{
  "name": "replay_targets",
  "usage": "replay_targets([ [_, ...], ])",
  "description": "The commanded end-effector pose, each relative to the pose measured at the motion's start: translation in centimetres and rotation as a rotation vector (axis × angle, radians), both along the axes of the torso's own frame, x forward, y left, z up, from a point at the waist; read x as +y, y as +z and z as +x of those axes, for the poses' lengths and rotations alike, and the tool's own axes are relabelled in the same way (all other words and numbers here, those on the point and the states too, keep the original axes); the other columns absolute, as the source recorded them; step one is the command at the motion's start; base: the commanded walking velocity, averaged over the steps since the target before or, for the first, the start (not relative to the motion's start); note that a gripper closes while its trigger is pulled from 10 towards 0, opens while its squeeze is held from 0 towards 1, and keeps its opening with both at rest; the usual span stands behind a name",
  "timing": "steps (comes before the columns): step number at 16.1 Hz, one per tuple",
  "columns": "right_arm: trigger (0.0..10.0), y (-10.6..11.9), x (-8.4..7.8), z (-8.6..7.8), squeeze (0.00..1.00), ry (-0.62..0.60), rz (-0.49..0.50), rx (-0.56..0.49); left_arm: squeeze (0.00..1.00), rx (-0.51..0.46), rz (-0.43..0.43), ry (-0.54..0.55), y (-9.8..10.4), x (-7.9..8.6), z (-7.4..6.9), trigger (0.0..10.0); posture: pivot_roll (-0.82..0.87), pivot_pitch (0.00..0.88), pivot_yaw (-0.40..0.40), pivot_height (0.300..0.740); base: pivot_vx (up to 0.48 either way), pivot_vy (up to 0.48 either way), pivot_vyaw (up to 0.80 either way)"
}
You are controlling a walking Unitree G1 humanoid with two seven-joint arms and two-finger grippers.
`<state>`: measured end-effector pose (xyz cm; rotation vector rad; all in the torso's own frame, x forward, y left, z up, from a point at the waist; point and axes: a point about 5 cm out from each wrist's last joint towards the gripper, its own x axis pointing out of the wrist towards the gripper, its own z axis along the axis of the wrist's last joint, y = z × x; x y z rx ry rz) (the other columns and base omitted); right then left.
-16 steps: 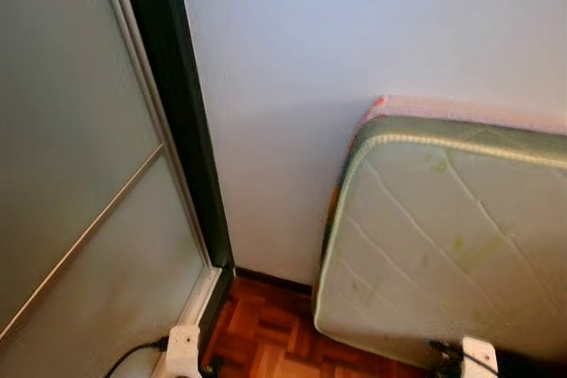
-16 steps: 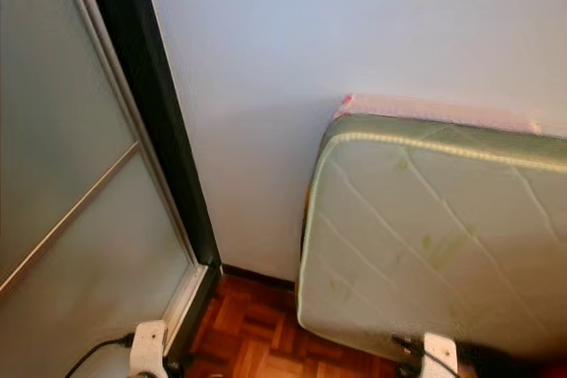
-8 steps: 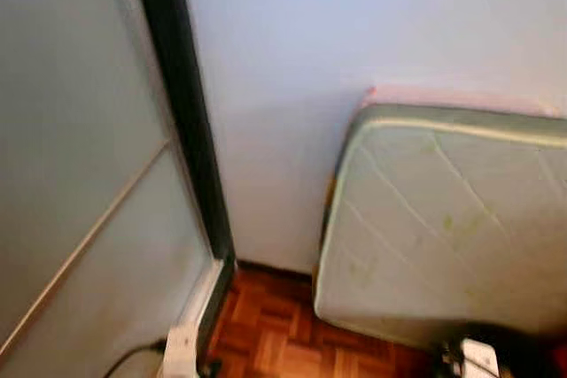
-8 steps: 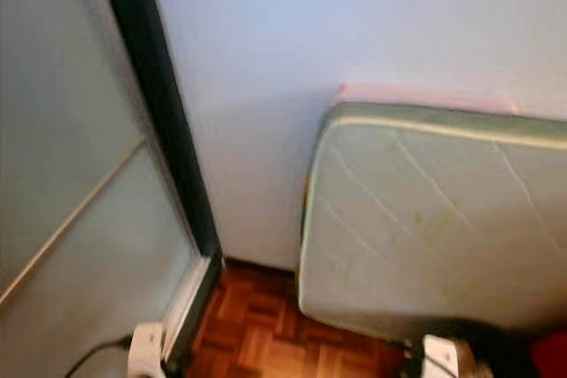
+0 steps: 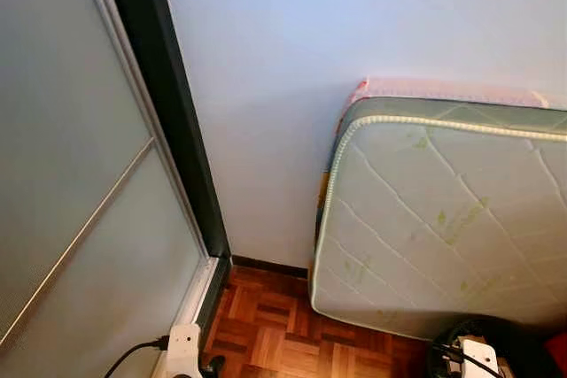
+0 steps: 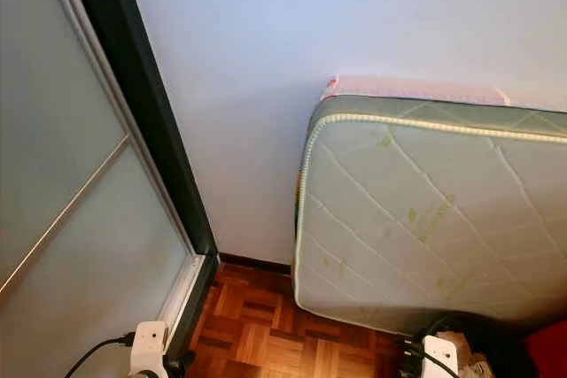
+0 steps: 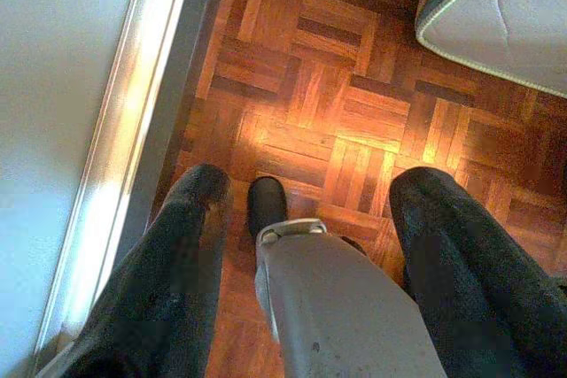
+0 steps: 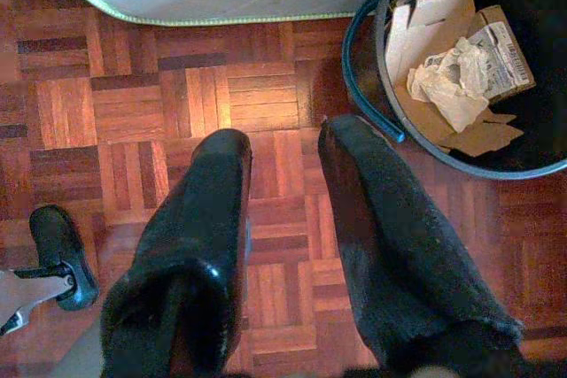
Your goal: Clean up the room
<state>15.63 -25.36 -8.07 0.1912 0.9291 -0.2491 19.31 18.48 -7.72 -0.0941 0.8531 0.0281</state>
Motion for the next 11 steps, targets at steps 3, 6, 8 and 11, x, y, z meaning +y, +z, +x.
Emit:
replay_targets([
  [3, 10.0, -2.3, 4.0, -3.5, 0.0, 0.083, 0.118, 0.147, 0.0, 0.197, 0.091, 0.019, -1.3, 5.3, -5.0, 10.0, 0.06, 0.0, 0.013, 0.74, 0.0, 0.0, -0.76],
  [6, 10.0, -2.4, 4.1, -3.8, 0.0, 0.073, 0.119, 0.155, 0.0, 0.207, 0.097, 0.001, -1.4, 5.3, -5.3, 10.0, 0.05, 0.0, 0.014, 0.74, 0.0, 0.0, -0.76],
  [8, 10.0, -2.6, 4.0, -4.4, 0.0, 0.075, 0.115, 0.18, 0.0, 0.209, 0.106, -0.017, -1.5, 5.3, -5.6, 10.0, 0.06, 0.0, 0.005, 0.74, 0.0, -0.189, -0.76],
  [11, 10.0, -2.7, 4.1, -4.7, 0.0, 0.054, 0.117, 0.184, 0.0, 0.222, 0.096, -0.003, -1.7, 5.3, -6.0, 10.0, 0.05, 0.0, 0.009, 0.74, 0.0, -0.125, -0.75],
])
